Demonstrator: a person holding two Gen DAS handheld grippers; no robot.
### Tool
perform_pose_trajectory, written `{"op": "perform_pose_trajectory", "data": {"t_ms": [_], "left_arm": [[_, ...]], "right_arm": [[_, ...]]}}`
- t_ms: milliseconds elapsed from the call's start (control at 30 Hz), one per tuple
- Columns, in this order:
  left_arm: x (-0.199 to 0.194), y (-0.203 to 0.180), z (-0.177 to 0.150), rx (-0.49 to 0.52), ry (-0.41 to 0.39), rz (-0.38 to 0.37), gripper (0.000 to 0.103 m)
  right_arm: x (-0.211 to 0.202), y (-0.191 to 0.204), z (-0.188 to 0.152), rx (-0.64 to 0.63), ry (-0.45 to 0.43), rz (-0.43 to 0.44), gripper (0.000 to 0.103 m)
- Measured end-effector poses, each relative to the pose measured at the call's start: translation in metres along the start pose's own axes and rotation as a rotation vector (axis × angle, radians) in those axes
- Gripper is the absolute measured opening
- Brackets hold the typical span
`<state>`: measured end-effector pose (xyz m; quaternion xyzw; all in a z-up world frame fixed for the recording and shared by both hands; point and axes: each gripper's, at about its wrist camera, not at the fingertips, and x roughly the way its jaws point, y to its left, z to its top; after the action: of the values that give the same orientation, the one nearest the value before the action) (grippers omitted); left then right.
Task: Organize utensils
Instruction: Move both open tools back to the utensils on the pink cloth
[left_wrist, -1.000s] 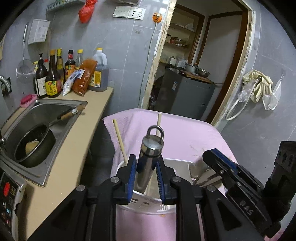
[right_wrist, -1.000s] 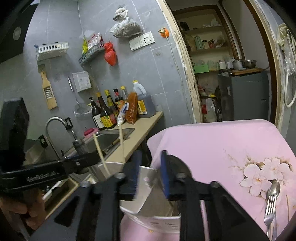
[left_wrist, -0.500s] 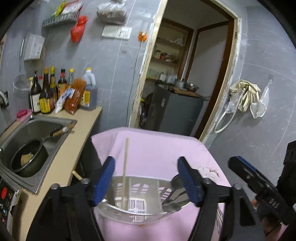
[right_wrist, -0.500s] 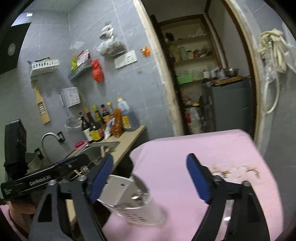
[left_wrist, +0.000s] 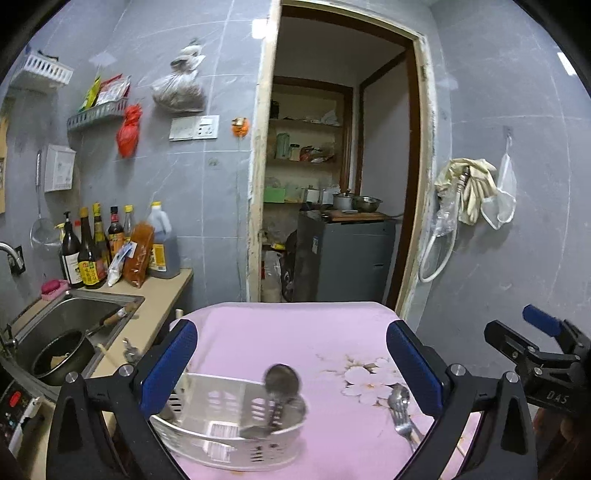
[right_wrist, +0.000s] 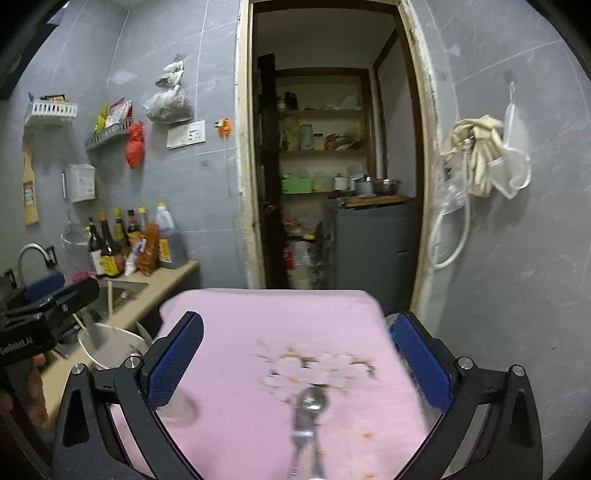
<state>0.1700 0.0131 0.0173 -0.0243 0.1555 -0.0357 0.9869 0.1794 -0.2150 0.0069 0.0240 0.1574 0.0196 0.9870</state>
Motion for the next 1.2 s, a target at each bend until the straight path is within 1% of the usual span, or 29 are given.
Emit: {"op": "perform_pose_trajectory", "data": {"t_ms": [100, 167, 333, 467, 700, 867, 900, 933, 967, 1000, 1033, 1067, 1100, 1133, 1167, 1200], "left_arm": [[0.003, -0.018, -0.007, 0.012, 0.008, -0.011, 0.103], [0.007, -0.028, -0.013, 0.023, 0.021, -0.017, 0.103], [0.016, -0.055, -0.033, 0.050, 0.079, -0.034, 0.103], [0.026, -0.075, -0.051, 0.076, 0.135, -0.043, 0.103], [0.051, -0.106, -0.083, 0.136, 0.231, -0.038, 0.103], [0.076, -0.118, -0.102, 0.158, 0.321, -0.012, 0.103], [0.081, -0.120, -0.106, 0.166, 0.341, -0.008, 0.103], [0.086, -0.122, -0.109, 0.176, 0.362, -0.002, 0.103], [0.092, -0.125, -0.113, 0.193, 0.387, 0.014, 0.103], [0.098, -0.127, -0.118, 0.215, 0.413, 0.034, 0.102], [0.102, -0.129, -0.121, 0.226, 0.433, 0.038, 0.101], [0.107, -0.130, -0.126, 0.229, 0.455, 0.031, 0.097], [0.111, -0.130, -0.129, 0.227, 0.473, 0.025, 0.093], [0.114, -0.130, -0.131, 0.225, 0.485, 0.019, 0.091], [0.118, -0.129, -0.134, 0.223, 0.500, 0.008, 0.086], [0.121, -0.129, -0.135, 0.221, 0.512, 0.000, 0.081]], "right_arm": [[-0.009, -0.020, -0.004, -0.022, -0.002, -0.036, 0.102], [-0.014, -0.034, -0.008, -0.025, 0.005, -0.045, 0.102], [-0.009, -0.059, -0.022, -0.034, 0.042, -0.066, 0.102], [0.002, -0.083, -0.038, -0.025, 0.095, -0.039, 0.102], [0.030, -0.102, -0.070, -0.069, 0.184, -0.008, 0.102], [0.060, -0.108, -0.099, -0.079, 0.295, 0.032, 0.101], [0.065, -0.109, -0.102, -0.081, 0.309, 0.035, 0.098], [0.073, -0.109, -0.107, -0.084, 0.336, 0.044, 0.090], [0.080, -0.109, -0.113, -0.090, 0.361, 0.051, 0.086], [0.085, -0.108, -0.116, -0.094, 0.379, 0.054, 0.079], [0.094, -0.107, -0.122, -0.101, 0.414, 0.061, 0.074], [0.100, -0.107, -0.126, -0.100, 0.433, 0.068, 0.072], [0.105, -0.106, -0.130, -0.098, 0.447, 0.076, 0.068], [0.108, -0.106, -0.132, -0.096, 0.457, 0.084, 0.062], [0.115, -0.105, -0.136, -0.094, 0.476, 0.101, 0.058], [0.117, -0.104, -0.139, -0.094, 0.485, 0.108, 0.052]]}}
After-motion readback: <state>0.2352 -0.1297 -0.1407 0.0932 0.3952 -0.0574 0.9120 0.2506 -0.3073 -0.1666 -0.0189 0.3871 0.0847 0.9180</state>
